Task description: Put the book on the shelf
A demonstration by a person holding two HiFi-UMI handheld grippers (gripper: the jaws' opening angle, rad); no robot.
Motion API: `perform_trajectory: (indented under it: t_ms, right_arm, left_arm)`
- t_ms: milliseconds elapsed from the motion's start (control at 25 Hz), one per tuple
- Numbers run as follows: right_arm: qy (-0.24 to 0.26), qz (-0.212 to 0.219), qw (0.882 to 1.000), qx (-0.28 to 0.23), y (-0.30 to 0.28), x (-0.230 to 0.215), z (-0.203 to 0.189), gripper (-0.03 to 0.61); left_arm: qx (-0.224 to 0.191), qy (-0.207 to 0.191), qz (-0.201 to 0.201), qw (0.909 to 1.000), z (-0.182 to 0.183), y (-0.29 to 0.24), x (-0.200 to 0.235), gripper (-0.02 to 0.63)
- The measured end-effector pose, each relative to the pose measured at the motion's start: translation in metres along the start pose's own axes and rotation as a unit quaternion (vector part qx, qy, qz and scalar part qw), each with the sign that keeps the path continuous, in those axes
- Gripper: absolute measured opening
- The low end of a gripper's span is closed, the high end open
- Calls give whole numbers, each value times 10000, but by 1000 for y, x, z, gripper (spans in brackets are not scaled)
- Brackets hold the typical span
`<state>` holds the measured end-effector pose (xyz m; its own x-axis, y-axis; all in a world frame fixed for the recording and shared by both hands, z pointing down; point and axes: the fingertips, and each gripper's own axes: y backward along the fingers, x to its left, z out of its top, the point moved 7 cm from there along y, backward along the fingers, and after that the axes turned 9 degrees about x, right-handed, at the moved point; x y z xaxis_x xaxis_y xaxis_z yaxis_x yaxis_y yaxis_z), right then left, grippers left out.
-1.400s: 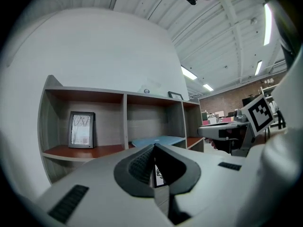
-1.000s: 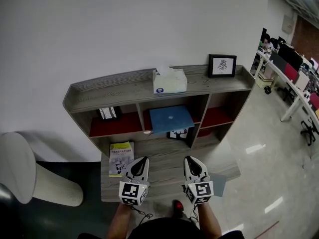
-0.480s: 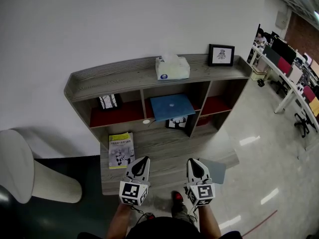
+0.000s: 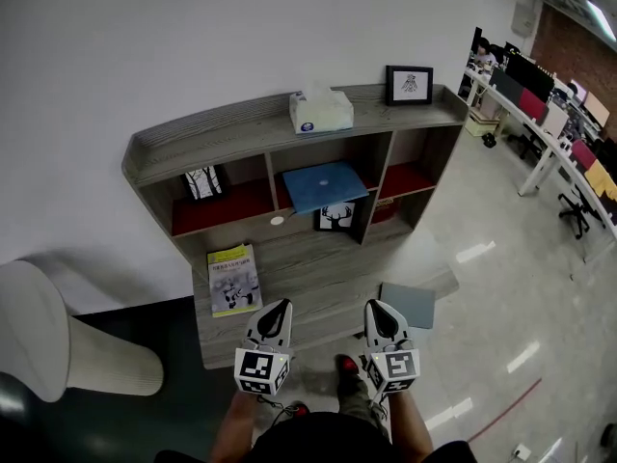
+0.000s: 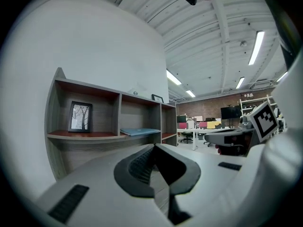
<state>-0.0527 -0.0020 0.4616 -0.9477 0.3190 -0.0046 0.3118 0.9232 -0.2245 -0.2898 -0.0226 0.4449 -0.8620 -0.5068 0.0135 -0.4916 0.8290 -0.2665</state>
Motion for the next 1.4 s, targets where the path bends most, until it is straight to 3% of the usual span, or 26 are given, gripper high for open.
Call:
perform_trajectory:
  t_ms: [640, 1080, 1400]
  right_arm:
    - [-86, -970, 9952, -48, 104, 17, -5, 31]
    - [-301, -1470, 9887, 18, 141, -38, -25, 31]
    - [-397, -1411, 9889, 226, 159, -94, -46, 31]
  left_arm:
    - [-118, -71, -780, 9969, -12, 47, -44, 6]
    - [30, -68, -1303, 9915, -16, 13, -107, 6]
    - [339, 5, -1347, 9903, -25, -28, -161, 6]
